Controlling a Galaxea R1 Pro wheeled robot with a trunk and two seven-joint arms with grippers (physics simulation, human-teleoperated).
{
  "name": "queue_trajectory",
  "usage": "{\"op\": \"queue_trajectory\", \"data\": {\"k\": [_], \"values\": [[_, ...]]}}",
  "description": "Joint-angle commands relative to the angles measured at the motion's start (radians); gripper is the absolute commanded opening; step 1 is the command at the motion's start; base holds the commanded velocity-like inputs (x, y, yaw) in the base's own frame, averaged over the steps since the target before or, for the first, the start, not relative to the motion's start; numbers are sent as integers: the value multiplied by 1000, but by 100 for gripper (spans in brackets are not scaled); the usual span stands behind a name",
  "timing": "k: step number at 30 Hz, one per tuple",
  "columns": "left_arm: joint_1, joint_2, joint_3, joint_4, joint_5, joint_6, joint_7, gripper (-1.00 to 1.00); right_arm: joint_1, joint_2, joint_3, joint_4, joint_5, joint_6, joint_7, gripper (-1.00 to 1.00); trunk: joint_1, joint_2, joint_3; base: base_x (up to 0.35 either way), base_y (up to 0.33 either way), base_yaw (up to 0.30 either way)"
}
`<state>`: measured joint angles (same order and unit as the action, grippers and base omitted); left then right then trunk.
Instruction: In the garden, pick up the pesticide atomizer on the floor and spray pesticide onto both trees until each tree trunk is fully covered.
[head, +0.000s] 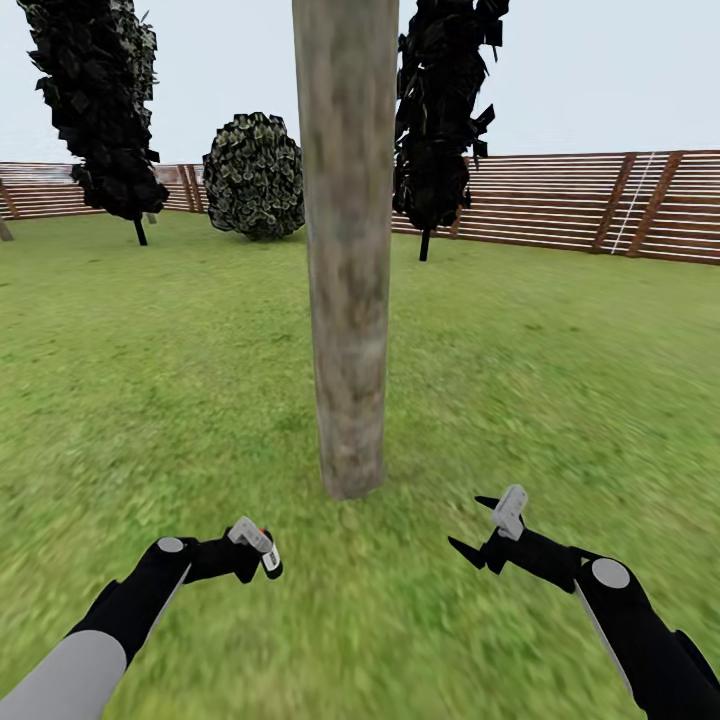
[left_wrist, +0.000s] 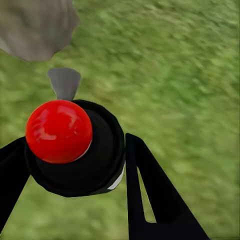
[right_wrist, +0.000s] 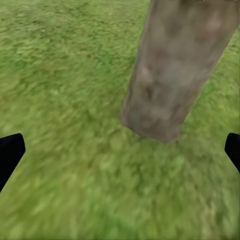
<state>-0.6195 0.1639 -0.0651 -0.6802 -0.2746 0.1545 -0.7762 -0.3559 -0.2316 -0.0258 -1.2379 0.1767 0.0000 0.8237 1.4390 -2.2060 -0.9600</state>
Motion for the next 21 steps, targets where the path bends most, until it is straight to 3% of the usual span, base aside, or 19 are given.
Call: {"op": "queue_trajectory", "data": {"k": [1,7,9,10,11,15,19,21], "values": [[-1,1,-2,-1,0,0,0,-100,0,0,0,0,0,0,0,100,0,0,0,7,0,0],[-1,3,-16,-1,0,-6,-4,-100,0,8,12,0,3,2,0,100,0,0,0,1,0,0],[-1,5,-32,-1,-1,-8,-12,-100,0,11,62,1,13,2,1,100,0,0,0,0,0,0],[-2,7,-47,-1,-3,-9,-22,-100,0,13,111,1,20,4,1,100,0,0,0,0,0,0],[-5,13,-127,-1,-26,-9,-98,-100,0,49,260,-18,31,96,-1,100,0,0,0,0,0,0],[-6,9,-162,0,-95,-9,-157,-100,1,120,294,-50,39,182,3,100,0,0,0,0,0,0],[-4,6,-168,3,-218,-11,-257,-100,1,138,337,-90,43,199,5,100,0,0,0,0,0,0],[-4,4,-168,3,-264,-13,-313,-100,1,140,366,-96,44,201,6,100,0,0,0,0,0,0]]}}
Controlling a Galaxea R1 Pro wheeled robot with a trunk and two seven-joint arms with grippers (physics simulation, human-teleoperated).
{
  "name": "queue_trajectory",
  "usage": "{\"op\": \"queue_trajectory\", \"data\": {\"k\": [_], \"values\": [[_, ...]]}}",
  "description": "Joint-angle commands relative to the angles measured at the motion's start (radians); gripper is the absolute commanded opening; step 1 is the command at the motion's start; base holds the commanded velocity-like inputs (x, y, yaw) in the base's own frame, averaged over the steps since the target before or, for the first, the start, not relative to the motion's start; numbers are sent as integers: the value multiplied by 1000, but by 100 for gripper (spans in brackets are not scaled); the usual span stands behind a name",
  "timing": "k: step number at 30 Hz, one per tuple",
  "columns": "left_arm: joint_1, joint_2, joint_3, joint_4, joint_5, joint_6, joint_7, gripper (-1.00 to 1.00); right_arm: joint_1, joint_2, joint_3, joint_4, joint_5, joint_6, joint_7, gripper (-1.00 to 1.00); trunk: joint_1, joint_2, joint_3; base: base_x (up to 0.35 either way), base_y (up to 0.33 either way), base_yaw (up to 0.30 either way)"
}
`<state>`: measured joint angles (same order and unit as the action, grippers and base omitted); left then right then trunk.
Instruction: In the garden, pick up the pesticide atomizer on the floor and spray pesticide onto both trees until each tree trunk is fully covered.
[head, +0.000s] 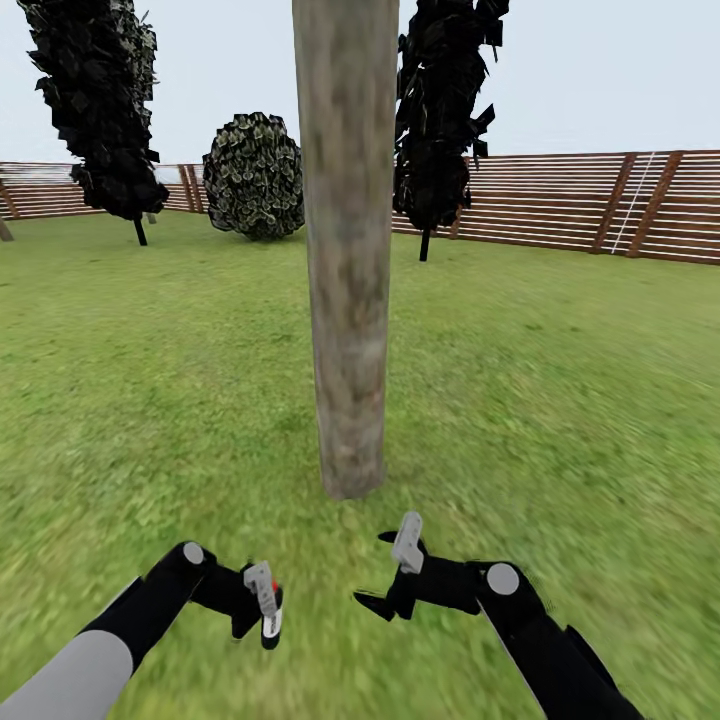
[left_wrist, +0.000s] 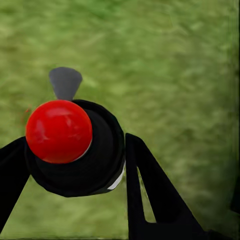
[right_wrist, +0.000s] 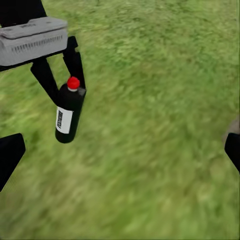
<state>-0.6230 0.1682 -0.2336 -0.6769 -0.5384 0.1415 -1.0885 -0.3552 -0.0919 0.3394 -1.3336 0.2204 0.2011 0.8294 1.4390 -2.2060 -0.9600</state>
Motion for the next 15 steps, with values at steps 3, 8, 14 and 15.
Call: {"op": "queue_trajectory", "data": {"k": [3,8,14,15], "values": [[-1,-3,0,-2,-32,-3,-50,-100,0,1,20,-3,0,1,0,100,0,0,0,0,0,0],[-1,-2,-1,-3,-40,-36,-68,-100,0,1,28,-4,1,1,8,-100,0,0,0,0,0,0],[-3,-3,1,-5,-43,-91,-134,-100,0,1,40,-5,64,1,124,-100,0,0,0,0,0,0],[-3,-3,1,-7,-42,-98,-147,-100,0,2,41,-6,97,1,131,-100,0,0,0,0,0,0]]}}
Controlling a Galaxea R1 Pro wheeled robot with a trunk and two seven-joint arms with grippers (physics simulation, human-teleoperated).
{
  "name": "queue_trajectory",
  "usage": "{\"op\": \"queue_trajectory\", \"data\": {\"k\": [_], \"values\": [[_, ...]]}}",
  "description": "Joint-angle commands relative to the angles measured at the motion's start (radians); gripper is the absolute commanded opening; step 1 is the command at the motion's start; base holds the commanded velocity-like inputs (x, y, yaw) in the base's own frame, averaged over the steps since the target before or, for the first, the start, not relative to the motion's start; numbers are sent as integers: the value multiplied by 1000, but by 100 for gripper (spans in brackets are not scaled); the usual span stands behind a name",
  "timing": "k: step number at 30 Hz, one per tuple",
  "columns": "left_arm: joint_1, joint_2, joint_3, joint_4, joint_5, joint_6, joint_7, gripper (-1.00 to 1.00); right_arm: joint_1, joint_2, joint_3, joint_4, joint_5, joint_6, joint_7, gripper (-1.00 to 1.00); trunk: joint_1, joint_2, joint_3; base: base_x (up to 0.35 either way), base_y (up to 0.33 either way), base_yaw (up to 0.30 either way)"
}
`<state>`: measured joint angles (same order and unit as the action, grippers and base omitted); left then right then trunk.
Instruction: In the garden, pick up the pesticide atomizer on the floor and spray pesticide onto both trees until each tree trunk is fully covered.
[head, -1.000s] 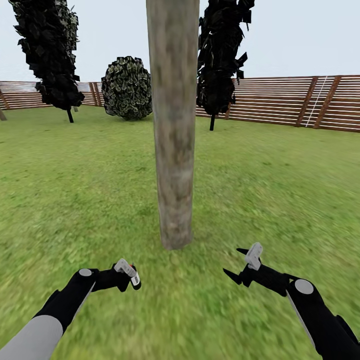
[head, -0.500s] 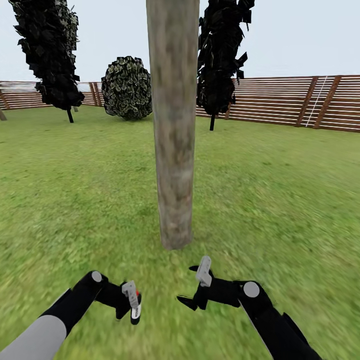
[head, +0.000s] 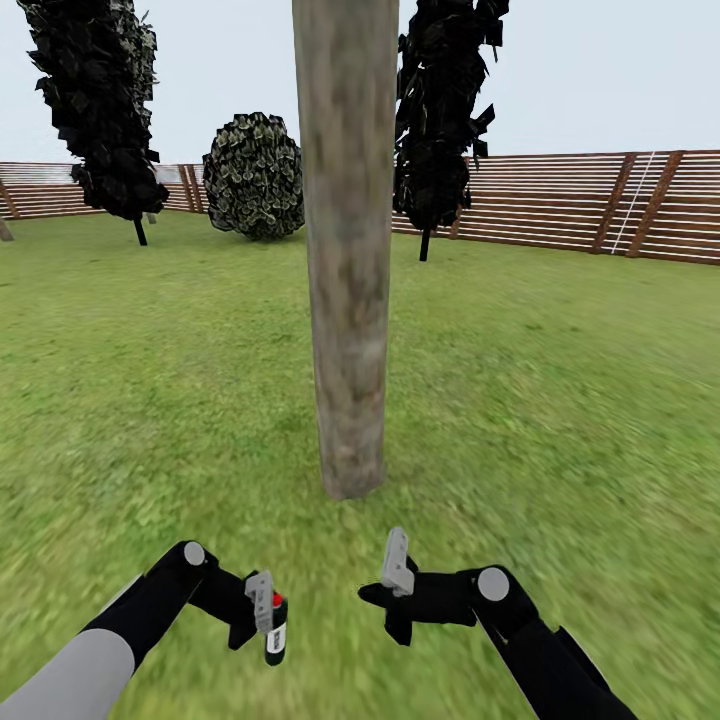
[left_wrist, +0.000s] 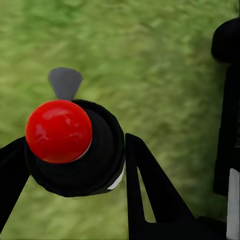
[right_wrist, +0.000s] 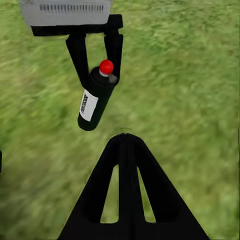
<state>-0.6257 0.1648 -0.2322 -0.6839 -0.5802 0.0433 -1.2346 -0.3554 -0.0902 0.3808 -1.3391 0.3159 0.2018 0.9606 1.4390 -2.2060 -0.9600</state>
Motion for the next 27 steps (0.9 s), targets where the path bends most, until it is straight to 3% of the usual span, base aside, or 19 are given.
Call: {"op": "queue_trajectory", "data": {"k": [1,5,10,18,27], "values": [[0,-1,0,-2,1,-12,-6,-100,0,0,0,0,21,0,3,-100,0,0,0,0,0,0],[0,-6,2,-4,4,-75,-36,-100,0,1,0,0,57,-1,8,-100,0,0,0,0,0,0],[0,-16,2,-6,7,-91,-70,-100,0,0,-1,0,65,-1,9,-100,0,0,0,0,0,0],[0,-80,1,-5,2,-140,-74,-100,0,1,-3,-2,66,0,9,-100,0,0,0,0,0,0],[1,-122,-1,-5,1,-148,-74,-100,0,1,-3,-3,66,0,9,-100,0,0,0,0,0,0]]}}
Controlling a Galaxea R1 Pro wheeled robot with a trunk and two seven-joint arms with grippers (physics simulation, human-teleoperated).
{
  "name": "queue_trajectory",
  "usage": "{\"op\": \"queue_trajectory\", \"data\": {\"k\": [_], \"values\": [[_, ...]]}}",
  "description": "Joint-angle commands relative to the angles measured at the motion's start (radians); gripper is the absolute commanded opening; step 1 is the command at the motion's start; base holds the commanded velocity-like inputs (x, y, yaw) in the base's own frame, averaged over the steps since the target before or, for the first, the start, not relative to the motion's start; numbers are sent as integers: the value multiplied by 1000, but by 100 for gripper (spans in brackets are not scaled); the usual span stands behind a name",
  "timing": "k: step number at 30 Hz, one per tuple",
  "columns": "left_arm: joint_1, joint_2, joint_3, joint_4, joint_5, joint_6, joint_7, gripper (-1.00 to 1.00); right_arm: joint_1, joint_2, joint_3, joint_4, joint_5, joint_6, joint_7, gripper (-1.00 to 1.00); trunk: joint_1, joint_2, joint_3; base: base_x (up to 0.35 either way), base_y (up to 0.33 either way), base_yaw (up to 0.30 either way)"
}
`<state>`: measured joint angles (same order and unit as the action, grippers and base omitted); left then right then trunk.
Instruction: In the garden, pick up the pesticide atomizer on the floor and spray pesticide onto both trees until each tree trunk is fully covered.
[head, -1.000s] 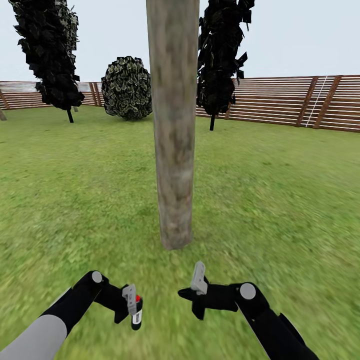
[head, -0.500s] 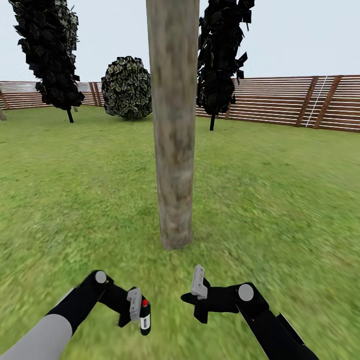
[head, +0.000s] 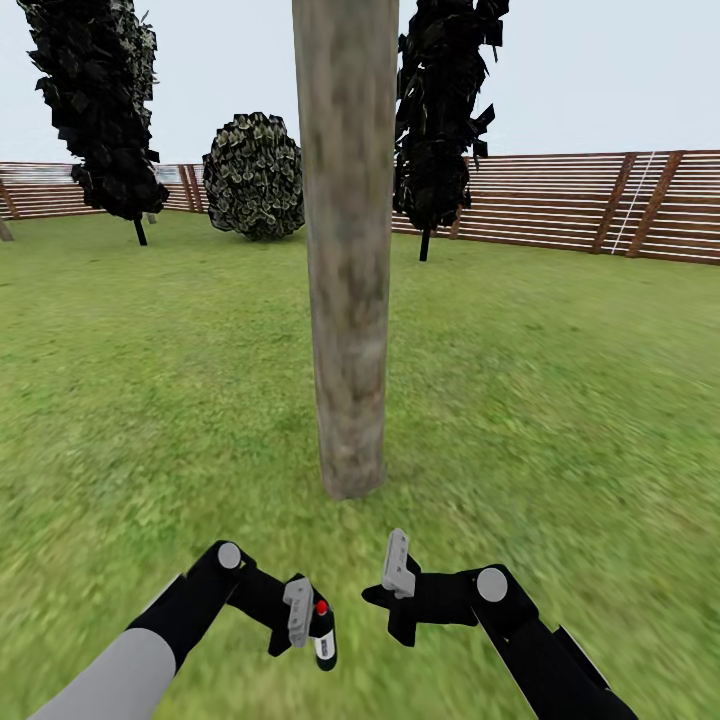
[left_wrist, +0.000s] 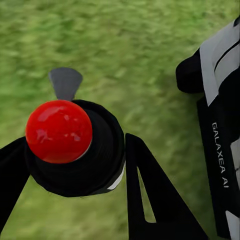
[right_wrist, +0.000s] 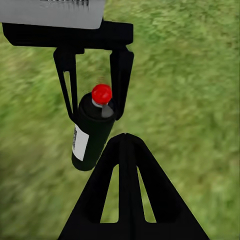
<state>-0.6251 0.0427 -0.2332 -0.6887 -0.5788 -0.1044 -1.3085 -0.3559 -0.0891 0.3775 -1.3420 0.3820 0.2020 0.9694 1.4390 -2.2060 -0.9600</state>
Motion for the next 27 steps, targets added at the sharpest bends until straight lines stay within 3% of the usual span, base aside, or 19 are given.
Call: {"op": "queue_trajectory", "data": {"k": [1,20,27], "values": [[0,-1,0,0,0,-1,0,-100,0,0,0,0,0,0,-1,-100,0,0,0,0,0,0],[-1,-21,1,-1,10,-23,-21,-100,0,-1,0,1,0,-1,0,-100,0,0,0,0,0,0],[-15,-52,2,0,12,-23,-38,-100,0,-1,-1,1,0,-2,0,-100,0,0,0,0,0,0]]}}
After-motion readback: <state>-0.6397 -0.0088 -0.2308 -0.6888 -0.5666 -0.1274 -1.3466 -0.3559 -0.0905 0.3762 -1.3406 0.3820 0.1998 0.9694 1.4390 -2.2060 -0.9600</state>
